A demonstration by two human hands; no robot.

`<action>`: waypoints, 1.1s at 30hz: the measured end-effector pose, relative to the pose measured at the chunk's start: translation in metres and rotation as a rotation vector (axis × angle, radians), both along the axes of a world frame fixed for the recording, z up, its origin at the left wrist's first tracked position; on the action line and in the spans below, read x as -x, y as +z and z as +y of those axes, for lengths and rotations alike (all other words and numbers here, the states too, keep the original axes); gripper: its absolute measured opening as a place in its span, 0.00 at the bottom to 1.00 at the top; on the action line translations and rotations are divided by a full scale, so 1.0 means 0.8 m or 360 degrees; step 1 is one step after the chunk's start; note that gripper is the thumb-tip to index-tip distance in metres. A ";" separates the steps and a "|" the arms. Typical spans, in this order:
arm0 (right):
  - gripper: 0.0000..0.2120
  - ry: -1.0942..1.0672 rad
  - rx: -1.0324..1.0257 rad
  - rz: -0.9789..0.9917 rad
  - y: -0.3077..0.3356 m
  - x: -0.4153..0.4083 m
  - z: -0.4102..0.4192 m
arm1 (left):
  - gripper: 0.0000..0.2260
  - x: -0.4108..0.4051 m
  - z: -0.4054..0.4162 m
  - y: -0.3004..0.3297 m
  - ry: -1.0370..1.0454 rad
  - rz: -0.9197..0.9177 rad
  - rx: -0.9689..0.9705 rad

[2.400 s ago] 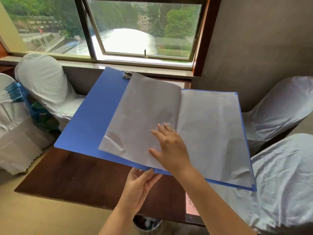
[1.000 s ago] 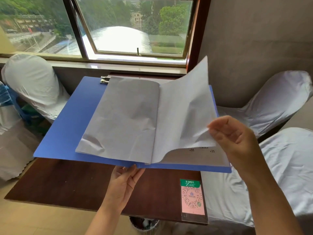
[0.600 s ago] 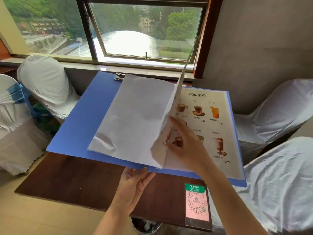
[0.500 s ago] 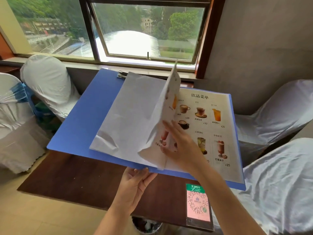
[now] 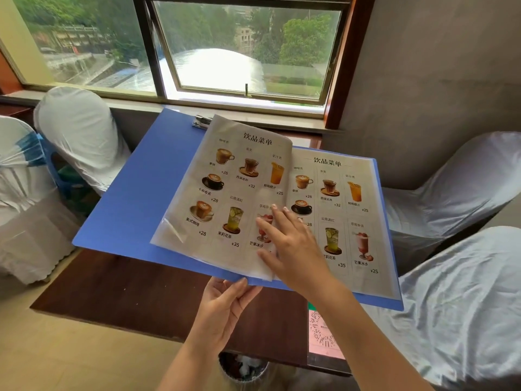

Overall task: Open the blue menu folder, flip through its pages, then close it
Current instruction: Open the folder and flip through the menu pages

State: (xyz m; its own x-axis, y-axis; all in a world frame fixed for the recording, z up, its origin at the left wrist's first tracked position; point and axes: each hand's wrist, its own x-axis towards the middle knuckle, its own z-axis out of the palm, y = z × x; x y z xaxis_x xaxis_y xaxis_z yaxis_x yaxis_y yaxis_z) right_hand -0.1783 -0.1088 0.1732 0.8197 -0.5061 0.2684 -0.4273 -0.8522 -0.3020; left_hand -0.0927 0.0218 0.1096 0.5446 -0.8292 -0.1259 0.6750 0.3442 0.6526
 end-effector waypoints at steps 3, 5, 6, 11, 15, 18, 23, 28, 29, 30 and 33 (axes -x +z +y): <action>0.27 0.0026 -0.0150 -0.0145 0.012 0.013 0.001 | 0.16 0.002 0.001 0.000 -0.0002 0.0024 0.0011; 0.26 -0.0033 -0.0206 -0.0332 0.022 0.030 -0.002 | 0.16 0.003 0.002 0.000 0.0008 0.0062 0.0022; 0.25 -0.0110 -0.0195 -0.0432 0.026 0.043 -0.006 | 0.15 0.002 0.003 -0.001 0.0018 0.0081 0.0025; 0.25 -0.0948 -0.0038 -0.0634 0.026 0.135 -0.045 | 0.12 -0.001 0.010 -0.002 0.0066 0.0101 0.0029; 0.27 -0.1009 -0.1041 -0.0704 0.022 0.190 -0.071 | 0.14 -0.003 0.010 -0.003 0.0101 0.0124 0.0029; 0.19 -0.0803 -0.1552 -0.0812 0.016 0.212 -0.076 | 0.14 -0.004 0.012 -0.004 0.0097 0.0100 0.0015; 0.17 -0.0613 -0.1689 -0.0830 0.008 0.216 -0.074 | 0.13 -0.005 0.015 -0.003 0.0059 0.0053 0.0005; 0.24 -0.0475 -0.1788 -0.0935 0.005 0.214 -0.072 | 0.14 -0.006 0.018 -0.003 0.0043 0.0002 0.0001; 0.24 -0.0453 -0.1782 -0.0940 0.005 0.213 -0.071 | 0.13 -0.007 0.018 -0.004 0.0053 -0.0023 -0.0015; 0.24 -0.0436 -0.1773 -0.0944 0.004 0.211 -0.070 | 0.12 -0.009 0.019 -0.004 0.0070 -0.0045 -0.0027; 0.23 -0.0386 -0.1751 -0.0958 0.001 0.205 -0.068 | 0.12 -0.014 0.023 -0.002 0.0109 -0.0136 -0.0044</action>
State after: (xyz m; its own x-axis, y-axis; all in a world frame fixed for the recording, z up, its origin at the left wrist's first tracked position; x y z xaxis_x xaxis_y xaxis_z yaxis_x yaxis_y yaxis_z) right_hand -0.3425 -0.1634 0.1743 0.5707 -0.8161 -0.0905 -0.0866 0.0497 -0.9950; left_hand -0.0814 0.0404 0.1080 0.6095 -0.7866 -0.0990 0.5921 0.3686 0.7167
